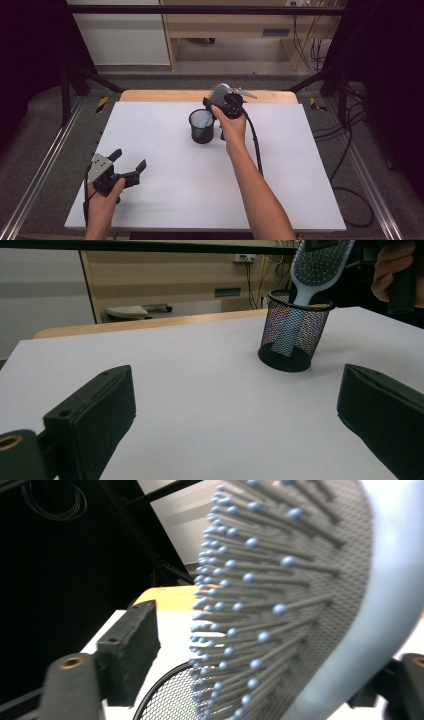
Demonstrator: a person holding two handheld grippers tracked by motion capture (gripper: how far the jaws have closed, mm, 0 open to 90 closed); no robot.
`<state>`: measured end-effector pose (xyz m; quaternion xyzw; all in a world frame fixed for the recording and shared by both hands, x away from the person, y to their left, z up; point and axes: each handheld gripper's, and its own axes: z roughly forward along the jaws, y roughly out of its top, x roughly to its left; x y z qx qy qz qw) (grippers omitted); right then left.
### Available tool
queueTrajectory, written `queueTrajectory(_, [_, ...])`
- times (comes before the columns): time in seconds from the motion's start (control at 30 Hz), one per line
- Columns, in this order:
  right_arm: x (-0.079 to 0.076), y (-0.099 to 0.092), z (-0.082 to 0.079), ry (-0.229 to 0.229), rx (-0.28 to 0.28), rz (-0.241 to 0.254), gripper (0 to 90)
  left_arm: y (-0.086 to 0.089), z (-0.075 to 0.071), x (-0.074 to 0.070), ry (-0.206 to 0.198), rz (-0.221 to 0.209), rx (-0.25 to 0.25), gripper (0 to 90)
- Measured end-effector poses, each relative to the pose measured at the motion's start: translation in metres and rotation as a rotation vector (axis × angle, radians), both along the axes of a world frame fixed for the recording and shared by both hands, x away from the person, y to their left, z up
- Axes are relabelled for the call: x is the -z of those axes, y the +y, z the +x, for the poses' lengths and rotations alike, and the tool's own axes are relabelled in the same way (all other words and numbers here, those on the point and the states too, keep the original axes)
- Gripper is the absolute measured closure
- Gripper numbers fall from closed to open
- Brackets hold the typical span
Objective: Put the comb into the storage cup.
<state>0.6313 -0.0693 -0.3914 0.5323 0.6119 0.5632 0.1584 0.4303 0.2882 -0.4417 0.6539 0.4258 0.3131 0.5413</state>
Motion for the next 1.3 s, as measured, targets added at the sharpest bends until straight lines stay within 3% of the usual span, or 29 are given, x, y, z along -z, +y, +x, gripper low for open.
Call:
queueTrajectory(0.2, [-0.002,0.002,-0.002,0.004,0.02,-0.038,10.6,0.0,0.0,0.0,-0.001,0.003,0.001,2.4])
queueTrajectory(1.03, [-0.017,-0.011,-0.012,-0.05,0.006,-0.152,5.4,0.0,0.0,0.0,0.0,0.001,-0.004,2.4])
queueTrajectory(1.3, [-0.021,-0.014,-0.015,-0.07,-0.006,-0.168,4.5,0.001,0.0,0.0,-0.001,0.001,-0.007,2.3])
